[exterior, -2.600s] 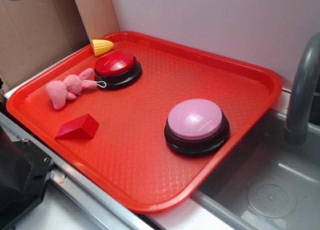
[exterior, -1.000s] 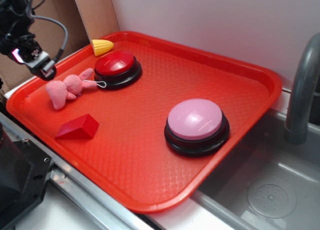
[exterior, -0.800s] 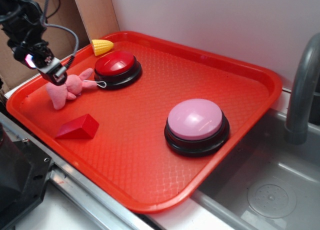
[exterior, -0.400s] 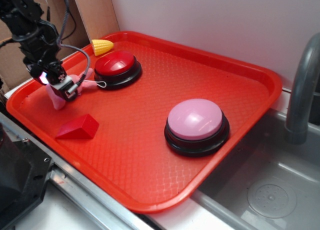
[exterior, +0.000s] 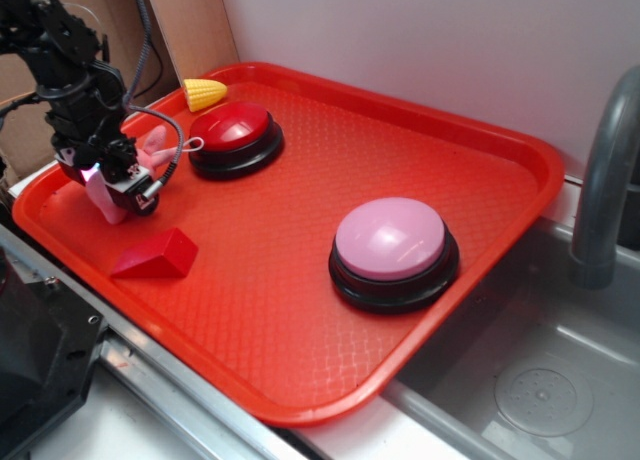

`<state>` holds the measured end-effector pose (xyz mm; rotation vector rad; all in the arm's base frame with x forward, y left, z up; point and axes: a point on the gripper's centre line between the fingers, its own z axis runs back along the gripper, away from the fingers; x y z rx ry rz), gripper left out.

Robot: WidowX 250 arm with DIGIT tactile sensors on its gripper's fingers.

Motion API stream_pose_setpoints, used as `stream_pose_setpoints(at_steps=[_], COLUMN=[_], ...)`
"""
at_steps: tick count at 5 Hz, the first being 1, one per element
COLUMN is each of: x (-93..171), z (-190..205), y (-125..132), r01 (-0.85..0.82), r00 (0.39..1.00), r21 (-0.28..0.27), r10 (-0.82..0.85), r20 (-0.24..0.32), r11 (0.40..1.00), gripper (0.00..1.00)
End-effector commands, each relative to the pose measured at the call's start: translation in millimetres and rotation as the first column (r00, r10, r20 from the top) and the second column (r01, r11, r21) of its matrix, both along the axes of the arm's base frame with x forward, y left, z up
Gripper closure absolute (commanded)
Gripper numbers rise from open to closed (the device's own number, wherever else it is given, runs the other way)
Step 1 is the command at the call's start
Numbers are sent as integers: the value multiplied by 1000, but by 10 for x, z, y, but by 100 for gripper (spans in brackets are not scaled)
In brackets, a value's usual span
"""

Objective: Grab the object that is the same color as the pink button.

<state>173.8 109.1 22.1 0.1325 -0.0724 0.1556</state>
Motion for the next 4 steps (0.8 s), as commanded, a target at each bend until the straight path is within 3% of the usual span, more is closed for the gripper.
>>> stream_pose_setpoints(at_steps=[1,2,3,4], x=[69,64,154,223], z=[373,655,1009,1254], y=[-113,-281,-655,-1004], r01=[-60,-92,-46,11], r00=[997,993,995,996], r21=[-10,-113,-175,-172], r10=[60,100,61,3], r20=[42,64,81,85], r11=[998,989,983,985], gripper=[100,100,100,100])
